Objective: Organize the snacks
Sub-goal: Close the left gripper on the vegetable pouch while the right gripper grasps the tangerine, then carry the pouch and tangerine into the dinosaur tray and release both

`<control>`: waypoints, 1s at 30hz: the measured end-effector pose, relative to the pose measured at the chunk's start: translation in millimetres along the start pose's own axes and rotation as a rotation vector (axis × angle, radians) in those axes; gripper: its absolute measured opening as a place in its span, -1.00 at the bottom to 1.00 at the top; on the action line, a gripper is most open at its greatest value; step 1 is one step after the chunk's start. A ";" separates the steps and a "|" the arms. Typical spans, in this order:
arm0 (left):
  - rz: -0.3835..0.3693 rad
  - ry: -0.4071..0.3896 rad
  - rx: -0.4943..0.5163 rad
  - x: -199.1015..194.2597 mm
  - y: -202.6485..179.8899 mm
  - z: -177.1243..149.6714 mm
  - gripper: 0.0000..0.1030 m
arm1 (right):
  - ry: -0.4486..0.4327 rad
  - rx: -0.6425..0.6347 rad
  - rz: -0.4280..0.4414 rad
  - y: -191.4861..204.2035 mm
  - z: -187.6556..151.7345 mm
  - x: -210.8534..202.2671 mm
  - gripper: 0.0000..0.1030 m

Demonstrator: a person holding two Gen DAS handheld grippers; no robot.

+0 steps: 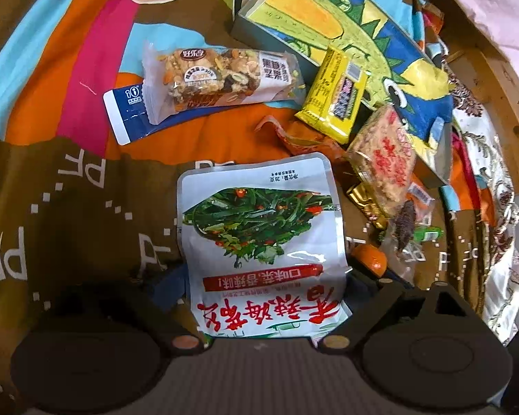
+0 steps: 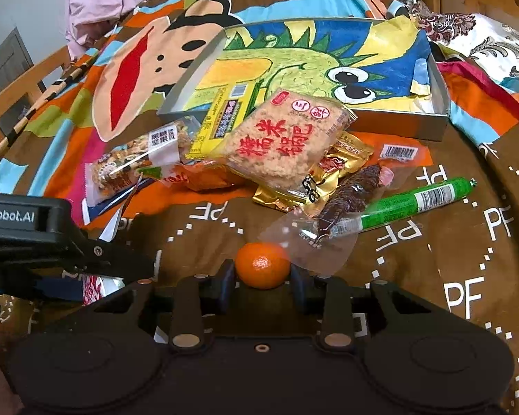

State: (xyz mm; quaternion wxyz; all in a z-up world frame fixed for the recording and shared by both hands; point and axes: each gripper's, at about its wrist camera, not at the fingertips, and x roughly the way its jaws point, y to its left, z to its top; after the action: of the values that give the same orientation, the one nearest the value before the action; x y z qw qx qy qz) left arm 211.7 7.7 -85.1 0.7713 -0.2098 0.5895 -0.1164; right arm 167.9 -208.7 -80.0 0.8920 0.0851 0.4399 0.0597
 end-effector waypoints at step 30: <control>-0.067 -0.387 0.138 -75.8 -34.8 33.2 0.81 | -0.374 -0.209 -0.011 19.8 29.4 -43.6 -0.30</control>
State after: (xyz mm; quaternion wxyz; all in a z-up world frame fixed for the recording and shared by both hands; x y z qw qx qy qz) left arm 224.9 15.5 3.4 0.8784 -0.1946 0.4136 -0.1394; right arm 164.2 -200.1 -24.5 0.9624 -0.0006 0.2586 0.0831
